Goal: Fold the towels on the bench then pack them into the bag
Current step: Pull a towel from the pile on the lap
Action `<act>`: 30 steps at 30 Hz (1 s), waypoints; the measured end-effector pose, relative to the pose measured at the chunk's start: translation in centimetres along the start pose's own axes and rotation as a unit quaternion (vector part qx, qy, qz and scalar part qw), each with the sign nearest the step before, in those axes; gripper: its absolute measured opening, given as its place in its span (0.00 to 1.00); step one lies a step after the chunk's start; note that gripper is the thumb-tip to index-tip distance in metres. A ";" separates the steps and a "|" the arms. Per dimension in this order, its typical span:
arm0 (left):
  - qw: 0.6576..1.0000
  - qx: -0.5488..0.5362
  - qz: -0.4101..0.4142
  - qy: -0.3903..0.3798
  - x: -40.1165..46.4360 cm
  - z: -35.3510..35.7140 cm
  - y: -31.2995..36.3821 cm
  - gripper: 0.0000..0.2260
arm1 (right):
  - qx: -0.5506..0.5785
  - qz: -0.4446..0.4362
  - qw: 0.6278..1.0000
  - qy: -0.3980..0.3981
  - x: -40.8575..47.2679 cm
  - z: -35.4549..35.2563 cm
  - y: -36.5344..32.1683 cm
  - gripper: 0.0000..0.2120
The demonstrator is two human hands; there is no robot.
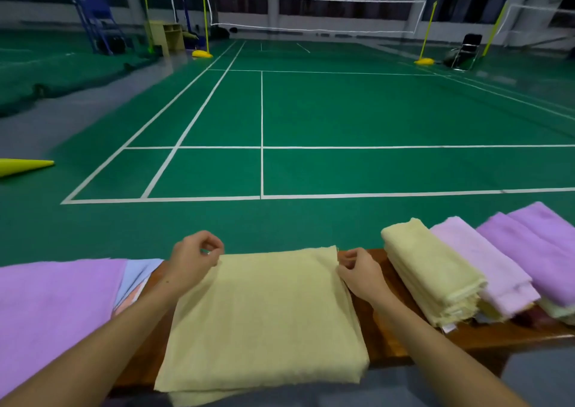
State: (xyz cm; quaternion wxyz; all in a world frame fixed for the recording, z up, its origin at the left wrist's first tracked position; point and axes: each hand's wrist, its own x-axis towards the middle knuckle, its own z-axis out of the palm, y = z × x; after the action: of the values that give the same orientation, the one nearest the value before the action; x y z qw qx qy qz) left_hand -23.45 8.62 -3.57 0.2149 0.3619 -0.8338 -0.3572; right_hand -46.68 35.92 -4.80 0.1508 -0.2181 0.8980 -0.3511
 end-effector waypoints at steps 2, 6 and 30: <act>0.997 0.023 0.052 -0.053 -2.2 1.0 1.5 0.08 | 0.002 0.012 1.000 -0.018 -1.8 -0.3 0.5 0.05; 0.976 0.066 0.117 -0.169 -5.1 3.7 3.4 0.05 | -0.037 0.011 0.999 -0.033 -3.2 0.2 1.8 0.19; 0.907 0.194 0.229 -0.296 -5.1 10.9 7.5 0.12 | 0.193 -0.090 0.963 -0.168 -7.5 1.2 0.5 0.24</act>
State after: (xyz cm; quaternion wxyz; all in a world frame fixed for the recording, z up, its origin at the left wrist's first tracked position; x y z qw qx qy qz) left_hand -30.25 20.93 -5.53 -0.0400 0.0736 -0.9719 -0.2201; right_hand -39.93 39.35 -5.12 0.3063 -0.3209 0.7517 -0.4881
